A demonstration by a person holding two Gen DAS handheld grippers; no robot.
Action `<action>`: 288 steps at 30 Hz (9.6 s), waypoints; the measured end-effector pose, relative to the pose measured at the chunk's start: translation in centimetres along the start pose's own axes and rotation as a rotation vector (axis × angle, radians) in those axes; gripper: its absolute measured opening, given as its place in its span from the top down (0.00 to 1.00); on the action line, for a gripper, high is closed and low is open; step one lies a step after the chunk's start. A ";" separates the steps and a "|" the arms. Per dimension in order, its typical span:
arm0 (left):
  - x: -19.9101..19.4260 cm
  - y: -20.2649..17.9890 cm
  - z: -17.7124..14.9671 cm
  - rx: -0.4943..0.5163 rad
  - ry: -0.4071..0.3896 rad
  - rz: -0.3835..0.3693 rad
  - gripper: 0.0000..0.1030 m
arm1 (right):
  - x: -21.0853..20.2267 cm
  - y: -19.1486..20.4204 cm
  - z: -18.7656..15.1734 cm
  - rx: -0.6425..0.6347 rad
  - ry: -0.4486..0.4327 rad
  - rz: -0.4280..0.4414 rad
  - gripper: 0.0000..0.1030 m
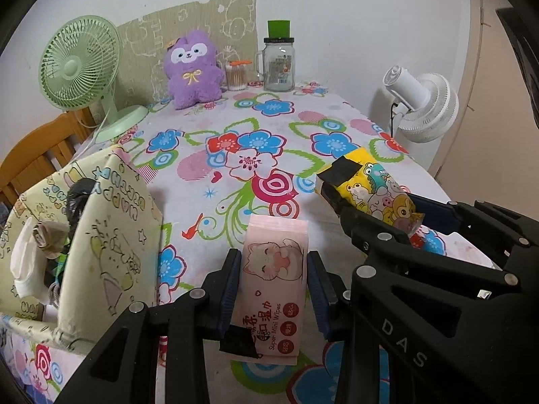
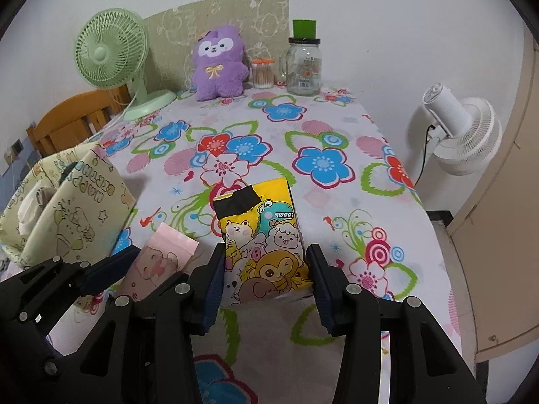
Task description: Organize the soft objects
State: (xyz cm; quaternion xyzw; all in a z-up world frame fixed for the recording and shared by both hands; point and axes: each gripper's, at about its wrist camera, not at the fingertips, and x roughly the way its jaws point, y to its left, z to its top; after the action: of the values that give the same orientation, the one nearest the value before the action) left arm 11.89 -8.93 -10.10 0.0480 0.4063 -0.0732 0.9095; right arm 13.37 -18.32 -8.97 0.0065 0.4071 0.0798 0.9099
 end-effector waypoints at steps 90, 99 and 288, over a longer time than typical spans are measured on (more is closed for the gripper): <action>-7.7 13.1 1.8 -0.045 -0.112 0.078 0.61 | -5.3 14.9 5.3 -0.080 -0.105 0.097 0.51; -5.5 15.6 1.8 -0.067 -0.074 0.090 0.61 | -3.0 16.6 5.9 -0.102 -0.070 0.106 0.51; -14.5 7.0 -1.9 -0.115 -0.294 0.091 0.00 | -15.1 2.0 -1.6 0.070 -0.326 -0.125 0.05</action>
State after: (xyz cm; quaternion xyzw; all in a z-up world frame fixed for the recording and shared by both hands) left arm 2.15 -0.35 -0.35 0.0031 0.2697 -0.0149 0.9628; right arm 1.99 -18.66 1.22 0.0256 0.2562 0.0069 0.9663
